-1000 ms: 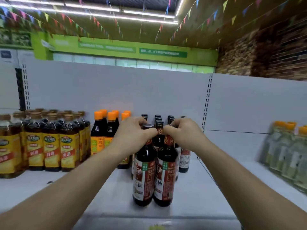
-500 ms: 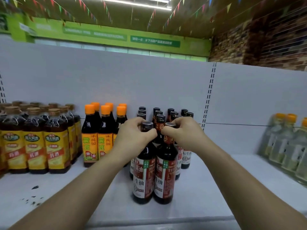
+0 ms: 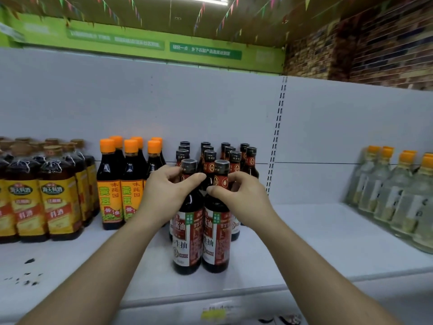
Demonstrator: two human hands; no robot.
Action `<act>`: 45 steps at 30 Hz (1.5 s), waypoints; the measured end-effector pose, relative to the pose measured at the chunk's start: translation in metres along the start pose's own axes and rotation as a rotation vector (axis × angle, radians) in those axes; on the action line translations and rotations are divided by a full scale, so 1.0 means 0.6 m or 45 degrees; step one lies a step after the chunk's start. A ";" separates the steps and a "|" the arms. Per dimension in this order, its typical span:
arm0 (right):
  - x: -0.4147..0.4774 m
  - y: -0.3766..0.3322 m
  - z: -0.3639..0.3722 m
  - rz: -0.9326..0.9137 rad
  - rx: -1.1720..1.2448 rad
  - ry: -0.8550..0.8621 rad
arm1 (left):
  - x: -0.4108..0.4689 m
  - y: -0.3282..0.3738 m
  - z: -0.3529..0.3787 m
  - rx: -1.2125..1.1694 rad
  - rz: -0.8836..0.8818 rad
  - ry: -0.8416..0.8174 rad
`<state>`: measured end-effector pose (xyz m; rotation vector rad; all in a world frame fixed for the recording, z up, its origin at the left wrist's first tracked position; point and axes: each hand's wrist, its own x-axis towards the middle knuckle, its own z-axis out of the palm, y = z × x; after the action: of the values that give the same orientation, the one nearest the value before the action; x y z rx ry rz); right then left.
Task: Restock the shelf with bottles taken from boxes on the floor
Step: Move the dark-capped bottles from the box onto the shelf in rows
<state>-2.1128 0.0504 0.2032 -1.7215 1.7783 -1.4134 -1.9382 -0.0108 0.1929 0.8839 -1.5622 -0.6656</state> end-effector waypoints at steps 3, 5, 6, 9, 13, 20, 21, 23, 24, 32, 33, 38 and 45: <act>-0.024 0.029 0.012 0.036 0.062 0.079 | -0.009 -0.001 0.003 -0.022 -0.004 -0.006; -0.040 0.049 0.022 0.065 0.110 0.097 | -0.014 -0.001 0.006 -0.046 -0.026 -0.003; -0.046 0.059 0.027 0.078 0.137 0.097 | -0.015 -0.004 0.007 -0.059 -0.037 0.002; -0.063 0.080 0.042 0.091 0.209 0.046 | -0.020 -0.007 0.008 -0.071 -0.080 -0.006; -0.073 0.093 0.060 0.094 0.192 0.035 | -0.027 -0.010 0.007 -0.077 -0.081 -0.025; -0.068 0.109 0.059 0.111 0.198 0.002 | -0.035 -0.018 0.012 0.001 -0.091 0.003; -0.068 0.109 0.056 0.114 0.208 -0.010 | -0.037 -0.018 0.012 -0.014 -0.092 -0.001; -0.069 0.109 0.049 0.127 0.238 -0.024 | -0.039 -0.019 0.013 -0.035 -0.098 -0.006; -0.070 0.110 0.045 0.134 0.256 -0.033 | -0.039 -0.019 0.014 -0.037 -0.102 -0.005; -0.064 0.121 0.024 0.137 0.284 -0.121 | -0.042 -0.019 0.016 -0.057 -0.103 0.011; -0.062 0.124 0.022 0.128 0.276 -0.127 | -0.042 -0.020 0.016 -0.061 -0.103 0.011; -0.052 0.143 0.006 0.113 0.280 -0.161 | -0.043 -0.018 0.017 -0.062 -0.099 0.010; -0.036 0.163 -0.034 0.105 0.293 -0.253 | -0.044 -0.017 0.016 -0.057 -0.104 0.003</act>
<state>-2.1814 0.0592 0.1277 -1.5895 1.5016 -1.3057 -1.9446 0.0047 0.1684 0.9185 -1.5094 -0.7548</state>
